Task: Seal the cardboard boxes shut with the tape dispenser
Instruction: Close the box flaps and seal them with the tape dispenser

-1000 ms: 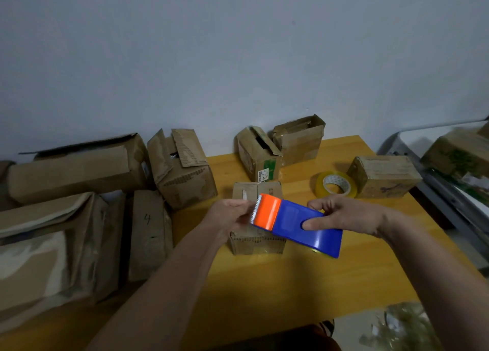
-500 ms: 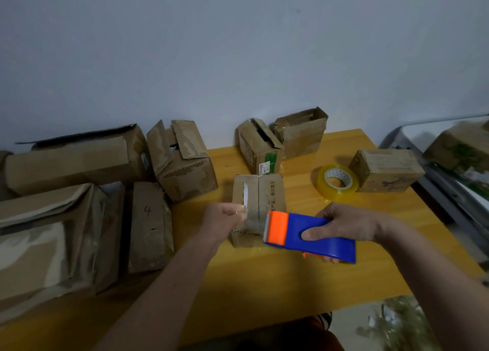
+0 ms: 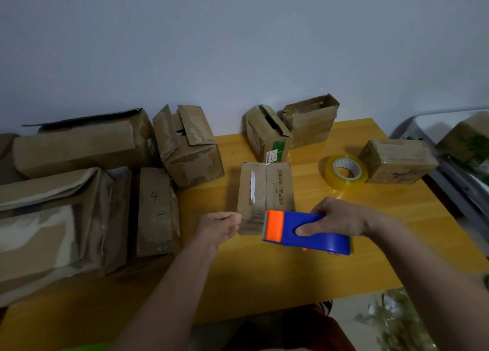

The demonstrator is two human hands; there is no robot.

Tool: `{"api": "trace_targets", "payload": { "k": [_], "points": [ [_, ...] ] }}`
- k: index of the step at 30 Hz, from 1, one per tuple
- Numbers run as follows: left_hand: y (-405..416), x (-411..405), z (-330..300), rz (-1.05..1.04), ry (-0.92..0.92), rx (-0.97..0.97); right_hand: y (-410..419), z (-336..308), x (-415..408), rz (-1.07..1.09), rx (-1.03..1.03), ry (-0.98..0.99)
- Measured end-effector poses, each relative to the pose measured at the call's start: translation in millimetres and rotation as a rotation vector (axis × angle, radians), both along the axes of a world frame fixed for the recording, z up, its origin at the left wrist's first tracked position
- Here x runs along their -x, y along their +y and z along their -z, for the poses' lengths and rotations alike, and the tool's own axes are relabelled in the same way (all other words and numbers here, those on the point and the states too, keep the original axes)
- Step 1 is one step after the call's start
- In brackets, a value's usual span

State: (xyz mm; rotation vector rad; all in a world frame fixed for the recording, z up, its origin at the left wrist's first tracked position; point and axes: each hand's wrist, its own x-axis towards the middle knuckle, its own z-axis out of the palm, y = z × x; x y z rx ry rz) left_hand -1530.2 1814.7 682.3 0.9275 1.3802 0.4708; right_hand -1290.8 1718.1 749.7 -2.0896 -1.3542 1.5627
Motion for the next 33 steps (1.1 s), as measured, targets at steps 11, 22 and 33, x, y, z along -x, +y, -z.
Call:
{"api": "trace_targets", "payload": {
  "k": [11, 22, 33],
  "points": [
    [1, -6, 15, -0.232, 0.061, -0.030, 5, -1, -12, -0.024, 0.027, -0.173],
    [-2, -36, 32, -0.233, 0.311, -0.350, 37, 0, -9, -0.019, 0.106, -0.440],
    [3, -39, 48, -0.244, 0.389, -0.364, 56, 12, -4, -0.099, 0.133, -0.543]
  ]
}}
